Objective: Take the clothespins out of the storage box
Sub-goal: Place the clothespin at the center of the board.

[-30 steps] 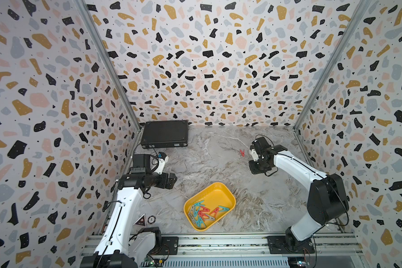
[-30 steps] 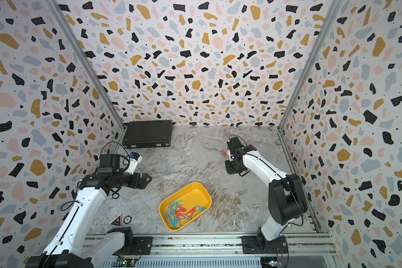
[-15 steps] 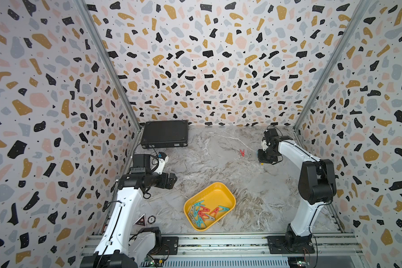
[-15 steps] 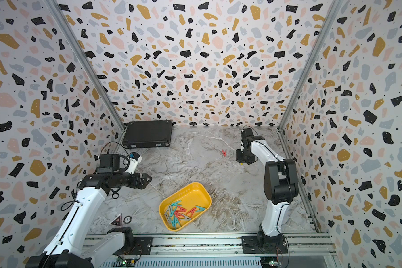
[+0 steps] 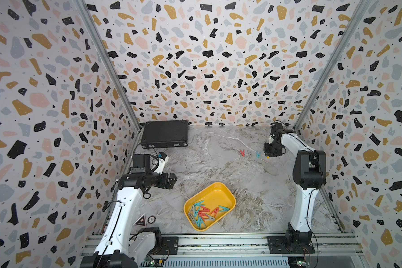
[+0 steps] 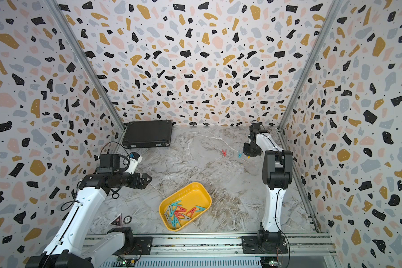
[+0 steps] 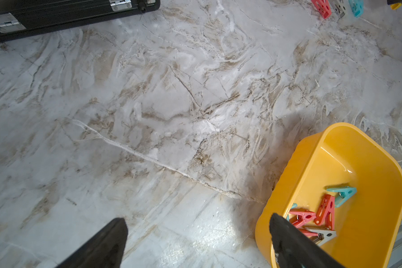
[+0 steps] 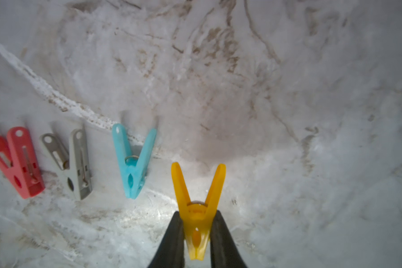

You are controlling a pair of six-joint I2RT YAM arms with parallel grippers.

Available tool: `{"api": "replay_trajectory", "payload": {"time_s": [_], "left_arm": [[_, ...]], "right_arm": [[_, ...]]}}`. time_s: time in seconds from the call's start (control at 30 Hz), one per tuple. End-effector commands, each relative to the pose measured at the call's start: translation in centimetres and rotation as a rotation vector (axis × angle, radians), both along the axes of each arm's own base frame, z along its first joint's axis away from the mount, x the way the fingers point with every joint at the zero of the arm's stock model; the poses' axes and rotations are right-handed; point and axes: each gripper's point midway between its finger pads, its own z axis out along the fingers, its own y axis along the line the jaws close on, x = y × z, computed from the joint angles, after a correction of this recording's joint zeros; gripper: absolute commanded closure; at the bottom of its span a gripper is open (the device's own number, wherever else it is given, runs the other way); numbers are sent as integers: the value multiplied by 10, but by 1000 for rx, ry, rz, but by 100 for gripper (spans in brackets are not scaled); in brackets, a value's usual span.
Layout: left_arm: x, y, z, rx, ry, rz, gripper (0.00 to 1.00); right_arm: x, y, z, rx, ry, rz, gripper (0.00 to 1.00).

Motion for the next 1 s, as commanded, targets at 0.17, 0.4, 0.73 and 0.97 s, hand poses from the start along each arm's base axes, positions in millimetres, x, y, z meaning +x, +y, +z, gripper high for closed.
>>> {"api": "replay_trajectory", "payload": {"time_s": [0.17,0.4,0.73,0.97], "left_arm": [[0,-3,-2,-9,-7,-15,0],[0,-3,-2,-9,-4,-15,0],[0,-3,-1,-8,-6,-14,0],[0,-3,-2,-10,-5,-14,0]], "right_arm": [[10,-7,-6,-16,50,6,85],[12,-10,-20,-32,74,6,81],[13,-10,-26,-31,90,-1,78],[13,-9,-6,-22,55,-2,65]]}}
